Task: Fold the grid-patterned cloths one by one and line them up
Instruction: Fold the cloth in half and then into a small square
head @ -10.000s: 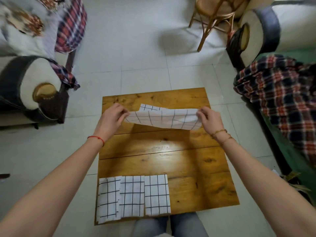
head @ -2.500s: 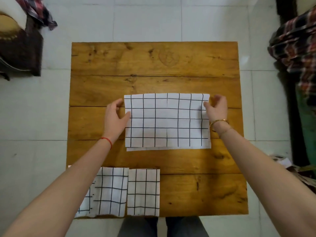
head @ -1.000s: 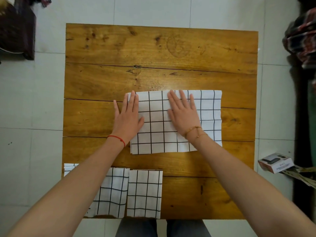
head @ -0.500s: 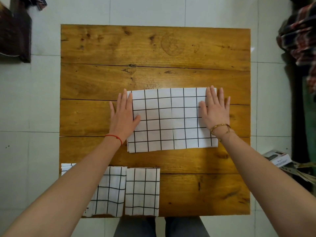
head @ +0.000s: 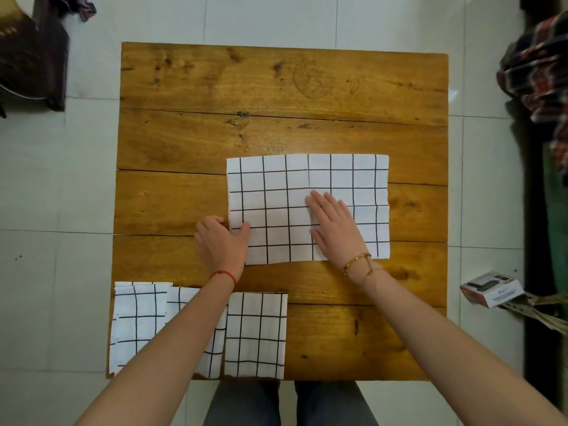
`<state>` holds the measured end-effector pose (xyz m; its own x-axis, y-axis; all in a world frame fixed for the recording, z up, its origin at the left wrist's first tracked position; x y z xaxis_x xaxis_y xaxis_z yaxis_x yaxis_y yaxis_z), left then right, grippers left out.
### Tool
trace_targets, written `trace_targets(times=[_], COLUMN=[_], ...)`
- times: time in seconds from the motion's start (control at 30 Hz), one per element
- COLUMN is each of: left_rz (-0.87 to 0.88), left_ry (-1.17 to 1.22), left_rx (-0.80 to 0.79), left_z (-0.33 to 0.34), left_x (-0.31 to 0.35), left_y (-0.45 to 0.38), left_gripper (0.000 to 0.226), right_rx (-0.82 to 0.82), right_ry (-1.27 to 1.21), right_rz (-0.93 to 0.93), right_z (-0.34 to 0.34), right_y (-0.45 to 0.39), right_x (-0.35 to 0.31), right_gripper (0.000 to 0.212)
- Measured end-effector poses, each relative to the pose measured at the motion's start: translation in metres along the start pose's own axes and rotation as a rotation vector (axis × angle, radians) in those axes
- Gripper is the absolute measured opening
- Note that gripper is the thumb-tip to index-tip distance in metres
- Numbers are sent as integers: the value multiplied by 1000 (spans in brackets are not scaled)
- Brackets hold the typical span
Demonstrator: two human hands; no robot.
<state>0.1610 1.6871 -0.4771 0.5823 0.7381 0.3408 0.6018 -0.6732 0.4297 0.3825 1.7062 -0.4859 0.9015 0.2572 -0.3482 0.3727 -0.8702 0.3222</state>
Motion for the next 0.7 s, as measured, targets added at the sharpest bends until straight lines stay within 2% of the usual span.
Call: trace_targets(times=[0.23, 0.43, 0.57, 0.6, 0.7], left_rz=[-66, 16, 154, 186, 250], left_ry=[69, 389, 510, 534, 578], left_rx=[-40, -81, -98, -132, -260], left_z=[8, -7, -32, -37, -54], left_x=[6, 13, 10, 8, 6], left_y=[3, 13, 17, 17, 19], left_gripper=[37, 18, 13, 13, 41], right_rx=[-15, -13, -38, -40, -35], right_ry=[3, 47, 92, 90, 74], right_rz=[62, 56, 24, 10, -27], right_z=[7, 11, 14, 14, 19], right_y=[-3, -5, -8, -9, -16], right_x=[-5, -6, -15, -20, -37], right_gripper=[70, 71, 75, 77, 80])
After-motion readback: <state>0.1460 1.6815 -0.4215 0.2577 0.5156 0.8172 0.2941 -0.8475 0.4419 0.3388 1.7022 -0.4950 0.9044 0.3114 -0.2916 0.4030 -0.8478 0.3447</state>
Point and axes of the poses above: each hand's wrist, its own y-axis away from the middle knuckle, its own z-axis out of the palm, x = y × z, the point moved 1 cm from there along -y, towards the middle knuckle, and after that the axes turned 1 degree about -y, right-handed, at the moved point
